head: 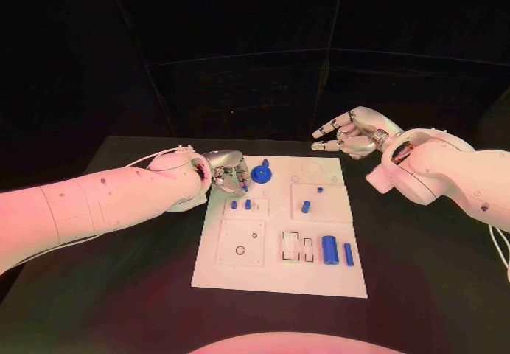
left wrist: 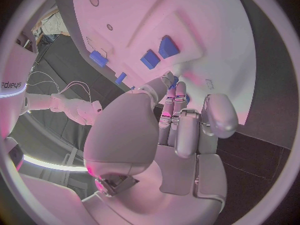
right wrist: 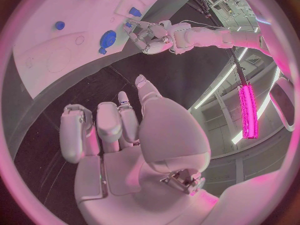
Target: Assemble the parts on the task board
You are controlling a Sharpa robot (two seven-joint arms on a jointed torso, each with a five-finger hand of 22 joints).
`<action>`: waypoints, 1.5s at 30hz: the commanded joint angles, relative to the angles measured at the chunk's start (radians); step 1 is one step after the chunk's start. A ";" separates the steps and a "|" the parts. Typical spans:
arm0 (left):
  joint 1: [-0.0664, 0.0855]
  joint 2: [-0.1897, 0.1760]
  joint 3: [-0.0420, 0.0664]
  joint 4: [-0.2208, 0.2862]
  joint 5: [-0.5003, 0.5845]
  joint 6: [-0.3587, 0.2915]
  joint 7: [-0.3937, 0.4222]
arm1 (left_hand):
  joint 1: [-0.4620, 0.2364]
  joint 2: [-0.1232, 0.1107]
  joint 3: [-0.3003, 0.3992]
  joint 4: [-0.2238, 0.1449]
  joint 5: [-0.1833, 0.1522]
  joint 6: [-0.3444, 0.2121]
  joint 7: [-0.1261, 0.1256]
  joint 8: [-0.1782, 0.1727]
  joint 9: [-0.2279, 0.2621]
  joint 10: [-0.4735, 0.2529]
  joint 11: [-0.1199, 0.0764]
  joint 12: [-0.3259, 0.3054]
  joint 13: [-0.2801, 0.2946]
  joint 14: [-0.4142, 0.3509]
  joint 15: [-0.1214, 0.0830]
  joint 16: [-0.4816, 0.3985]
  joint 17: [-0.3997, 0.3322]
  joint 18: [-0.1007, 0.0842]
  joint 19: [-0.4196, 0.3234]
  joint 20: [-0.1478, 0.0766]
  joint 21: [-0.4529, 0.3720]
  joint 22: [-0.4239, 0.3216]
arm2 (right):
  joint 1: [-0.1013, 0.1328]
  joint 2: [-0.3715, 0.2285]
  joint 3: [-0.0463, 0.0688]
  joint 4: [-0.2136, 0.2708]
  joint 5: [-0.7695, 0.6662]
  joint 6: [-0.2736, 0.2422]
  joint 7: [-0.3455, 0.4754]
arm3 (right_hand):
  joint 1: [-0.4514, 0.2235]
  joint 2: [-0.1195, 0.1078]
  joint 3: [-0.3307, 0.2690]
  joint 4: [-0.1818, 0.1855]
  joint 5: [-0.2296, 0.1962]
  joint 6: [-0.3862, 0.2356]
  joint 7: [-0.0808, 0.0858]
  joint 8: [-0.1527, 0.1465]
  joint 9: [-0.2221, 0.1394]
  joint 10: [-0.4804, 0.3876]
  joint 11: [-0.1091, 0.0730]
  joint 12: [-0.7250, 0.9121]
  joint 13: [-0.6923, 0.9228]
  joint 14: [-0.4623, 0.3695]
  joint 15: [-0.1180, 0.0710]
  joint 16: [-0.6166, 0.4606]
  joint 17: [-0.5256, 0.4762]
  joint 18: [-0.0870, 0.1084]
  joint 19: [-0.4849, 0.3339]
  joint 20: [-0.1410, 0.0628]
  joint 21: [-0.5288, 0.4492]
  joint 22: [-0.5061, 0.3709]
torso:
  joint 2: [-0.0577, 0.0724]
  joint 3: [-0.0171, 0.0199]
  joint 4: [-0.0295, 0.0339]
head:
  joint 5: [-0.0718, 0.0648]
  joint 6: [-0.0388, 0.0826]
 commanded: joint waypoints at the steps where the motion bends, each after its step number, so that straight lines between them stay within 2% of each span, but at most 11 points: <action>1: 0.000 0.001 0.000 -0.003 0.002 0.017 -0.010 | -0.011 -0.007 0.005 -0.003 0.000 -0.022 0.003 -0.018 -0.009 -0.007 0.009 -0.010 -0.003 0.038 0.001 -0.004 -0.004 -0.009 0.001 0.006 -0.004 -0.003 | 0.002 0.000 0.001 0.001 -0.001 0.005 0.006 | -0.004 0.004 -0.005 -0.002 0.003 0.004 -0.002 0.005 -0.001 0.002 -0.002 0.000 0.025 0.004 -0.005 -0.002 0.002 0.018 -0.004 -0.003 -0.002 0.076 | 0.000 0.0002 -0.0005 | -0.001 -0.001; 8: 0.000 0.001 0.000 -0.006 0.002 0.019 -0.015 | -0.025 -0.020 0.006 -0.003 0.000 -0.050 0.007 -0.044 -0.021 -0.023 0.015 -0.030 -0.008 0.034 0.006 -0.009 -0.016 -0.007 -0.003 0.011 -0.013 -0.011 | 0.002 0.000 0.001 0.001 -0.001 0.005 0.005 | -0.004 0.004 -0.005 -0.002 0.003 0.004 -0.002 0.005 -0.001 0.002 -0.002 0.000 0.025 0.004 -0.005 -0.002 0.002 0.018 -0.004 -0.003 -0.002 0.076 | 0.000 0.0004 0.0001 | -0.003 -0.002; 16: 0.000 -0.002 0.000 -0.005 0.002 0.013 -0.017 | -0.031 -0.027 0.005 -0.004 0.000 -0.062 0.009 -0.056 -0.028 -0.036 0.019 -0.042 -0.011 0.032 0.009 -0.011 -0.020 -0.006 -0.005 0.013 -0.016 -0.012 | 0.002 -0.001 0.001 0.000 -0.003 0.005 0.001 | -0.004 0.008 -0.006 -0.001 0.004 0.005 -0.002 0.007 -0.001 -0.001 -0.003 -0.004 0.021 0.004 -0.005 -0.005 -0.003 0.018 -0.006 -0.003 -0.005 0.073 | 0.000 0.0000 0.0003 | -0.002 -0.002; 19: 0.000 -0.005 0.000 -0.004 0.002 0.007 -0.017 | -0.037 -0.035 0.003 -0.005 0.000 -0.091 0.008 -0.075 -0.037 -0.056 0.022 -0.056 -0.015 0.032 0.012 -0.010 -0.021 -0.004 -0.008 0.016 -0.023 -0.019 | 0.002 -0.002 0.001 -0.003 -0.012 0.003 -0.011 | -0.003 0.007 -0.008 -0.002 0.003 0.003 -0.002 0.007 -0.002 -0.016 -0.003 -0.026 0.001 0.002 -0.005 -0.008 -0.009 0.020 -0.011 -0.003 -0.009 0.067 | 0.000 -0.0001 0.0003 | -0.002 -0.001; 24: 0.000 -0.016 0.000 -0.002 0.003 -0.014 -0.012 | -0.041 -0.043 -0.008 -0.010 0.000 -0.150 0.000 -0.085 -0.046 -0.108 0.036 -0.079 -0.020 0.033 0.022 -0.008 -0.022 0.002 -0.020 0.024 -0.054 -0.048 | 0.002 -0.004 0.001 -0.011 -0.057 0.003 -0.037 | 0.015 0.014 -0.010 0.001 0.000 -0.002 -0.004 0.012 -0.002 -0.317 -0.007 -0.525 -0.440 -0.009 -0.007 -0.041 -0.055 0.031 -0.045 -0.007 -0.041 0.022 | -0.001 -0.0009 0.0004 | -0.002 0.001; 30: 0.000 -0.050 0.000 0.004 0.076 -0.055 0.008 | -0.034 -0.034 -0.011 -0.014 0.001 -0.137 0.013 -0.074 -0.042 -0.120 0.039 -0.077 -0.018 0.034 0.025 -0.006 -0.022 0.003 -0.021 0.028 -0.062 -0.055 | 0.001 -0.010 0.000 -0.016 -0.185 0.033 -0.071 | 0.056 0.013 0.010 -0.002 -0.003 0.017 -0.002 0.022 -0.001 -0.377 -0.001 -0.754 -0.643 -0.007 -0.007 -0.055 -0.064 0.036 -0.057 -0.007 -0.060 -0.001 | 0.000 -0.0004 0.0004 | -0.006 0.008; 36: 0.001 -0.096 0.001 0.016 0.293 -0.135 0.108 | -0.028 -0.014 0.005 -0.016 0.001 -0.079 0.022 -0.043 -0.034 -0.071 0.032 -0.046 -0.009 0.035 0.020 -0.005 -0.023 0.006 -0.021 0.026 -0.070 -0.062 | -0.006 -0.021 0.000 -0.001 -0.396 0.072 -0.109 | 0.096 0.002 0.054 -0.013 -0.012 0.052 0.002 0.021 -0.003 -0.362 0.005 -0.934 -0.831 -0.002 0.002 -0.052 -0.052 0.035 -0.052 0.000 -0.062 0.001 | -0.002 -0.0004 0.0007 | -0.021 0.016; 39: 0.001 -0.115 0.001 0.026 0.481 -0.181 0.207 | -0.030 -0.005 0.013 -0.014 0.001 -0.056 0.026 -0.030 -0.032 -0.057 0.032 -0.039 -0.009 0.031 0.020 -0.011 -0.035 0.010 -0.030 0.025 -0.092 -0.084 | -0.015 -0.027 -0.001 0.014 -0.505 0.082 -0.128 | 0.101 -0.010 0.072 -0.014 -0.016 0.071 0.000 0.018 -0.003 -0.350 0.008 -0.991 -0.900 0.000 0.003 -0.048 -0.042 0.034 -0.046 0.002 -0.059 0.007 | -0.001 -0.0011 0.0011 | -0.033 0.023; 42: 0.001 -0.130 0.000 0.042 0.698 -0.199 0.320 | -0.035 -0.001 0.017 -0.011 0.001 -0.046 0.030 -0.025 -0.032 -0.056 0.034 -0.039 -0.010 0.024 0.022 -0.019 -0.051 0.016 -0.045 0.026 -0.122 -0.111 | -0.030 -0.033 -0.002 0.037 -0.620 0.090 -0.153 | 0.098 -0.018 0.085 -0.009 -0.020 0.083 -0.001 0.013 -0.004 -0.344 0.011 -1.025 -0.944 0.000 0.004 -0.047 -0.039 0.033 -0.044 0.004 -0.058 0.010 | -0.001 -0.0007 -0.0005 | -0.047 0.025; 44: 0.001 -0.136 0.000 0.055 0.848 -0.193 0.395 | -0.039 0.002 0.021 -0.010 0.001 -0.042 0.034 -0.022 -0.034 -0.057 0.037 -0.038 -0.012 -0.003 0.024 -0.057 -0.124 0.031 -0.082 0.028 -0.193 -0.177 | -0.041 -0.036 -0.002 0.049 -0.682 0.095 -0.168 | 0.096 -0.024 0.088 -0.008 -0.023 0.086 -0.002 0.012 -0.004 -0.345 0.012 -1.036 -0.958 0.001 0.005 -0.045 -0.034 0.033 -0.042 0.004 -0.057 0.012 | -0.001 -0.0003 -0.0010 | -0.047 0.028; 45: 0.001 -0.139 0.000 0.065 0.937 -0.186 0.440 | -0.039 0.004 0.022 -0.010 0.001 -0.041 0.035 -0.022 -0.035 -0.056 0.037 -0.037 -0.012 -0.006 0.024 -0.061 -0.130 0.032 -0.085 0.029 -0.198 -0.181 | -0.049 -0.037 -0.002 0.056 -0.717 0.098 -0.177 | 0.096 -0.028 0.091 -0.008 -0.023 0.088 -0.003 0.010 -0.004 -0.345 0.012 -1.043 -0.969 0.002 0.005 -0.042 -0.030 0.032 -0.041 0.004 -0.055 0.014 | -0.001 -0.0011 -0.0012 | -0.044 0.029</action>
